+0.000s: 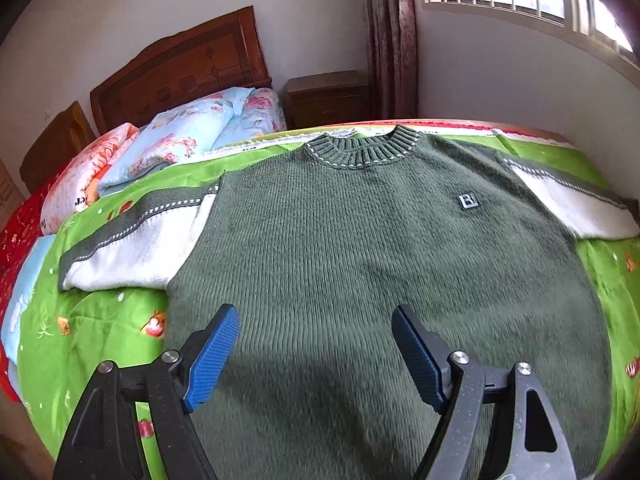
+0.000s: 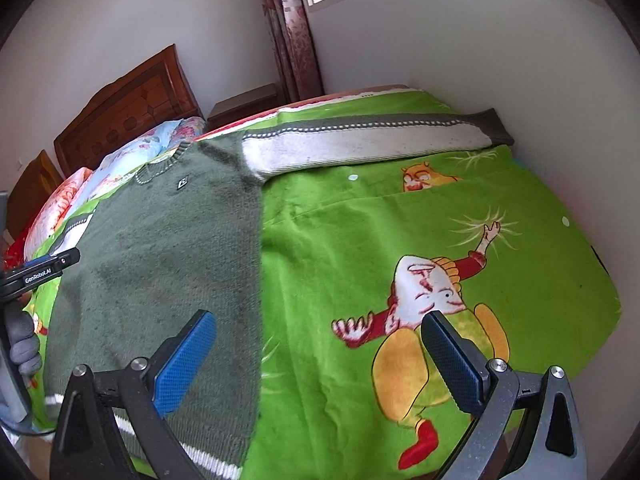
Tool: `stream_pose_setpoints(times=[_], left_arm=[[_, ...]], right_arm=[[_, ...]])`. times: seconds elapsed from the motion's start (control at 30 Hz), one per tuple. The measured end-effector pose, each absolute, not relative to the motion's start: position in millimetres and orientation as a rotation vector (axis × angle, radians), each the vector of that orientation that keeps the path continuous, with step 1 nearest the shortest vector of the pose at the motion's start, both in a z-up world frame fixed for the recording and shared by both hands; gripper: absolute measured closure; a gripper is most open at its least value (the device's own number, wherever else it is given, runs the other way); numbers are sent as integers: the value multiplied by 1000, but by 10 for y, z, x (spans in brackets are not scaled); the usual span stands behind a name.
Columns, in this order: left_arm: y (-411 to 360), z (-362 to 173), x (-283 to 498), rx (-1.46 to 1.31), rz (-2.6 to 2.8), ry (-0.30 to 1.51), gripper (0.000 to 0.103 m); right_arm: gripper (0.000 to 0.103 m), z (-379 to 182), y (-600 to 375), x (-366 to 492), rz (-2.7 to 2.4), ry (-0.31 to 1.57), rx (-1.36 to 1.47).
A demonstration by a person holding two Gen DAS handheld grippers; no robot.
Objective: Fold small clothes
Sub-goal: 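Grasp the sleeve cuff with the right tool and lift it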
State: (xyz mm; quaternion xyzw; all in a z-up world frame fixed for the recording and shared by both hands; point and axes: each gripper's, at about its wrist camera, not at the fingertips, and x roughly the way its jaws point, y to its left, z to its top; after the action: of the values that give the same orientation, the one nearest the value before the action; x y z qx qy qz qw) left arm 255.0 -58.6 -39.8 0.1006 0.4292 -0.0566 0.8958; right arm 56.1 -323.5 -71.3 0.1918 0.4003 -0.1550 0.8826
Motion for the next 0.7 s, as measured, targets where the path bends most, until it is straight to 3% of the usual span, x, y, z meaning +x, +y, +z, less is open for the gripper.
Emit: stream_pose_setpoints(times=[0.17, 0.33, 0.5, 0.7], left_arm=[[-605, -755, 3130, 149, -85, 976, 38], [-559, -890, 3161, 127, -94, 931, 36], [-368, -931, 3161, 14, -147, 919, 21], [-426, -948, 3153, 66, -193, 970, 2]], right_arm=[[0, -814, -3913, 912, -357, 833, 593], [0, -913, -4572, 1121, -422, 755, 773], [0, -902, -5004, 1395, -471, 697, 841], [0, -880, -5441, 1687, -512, 623, 928]])
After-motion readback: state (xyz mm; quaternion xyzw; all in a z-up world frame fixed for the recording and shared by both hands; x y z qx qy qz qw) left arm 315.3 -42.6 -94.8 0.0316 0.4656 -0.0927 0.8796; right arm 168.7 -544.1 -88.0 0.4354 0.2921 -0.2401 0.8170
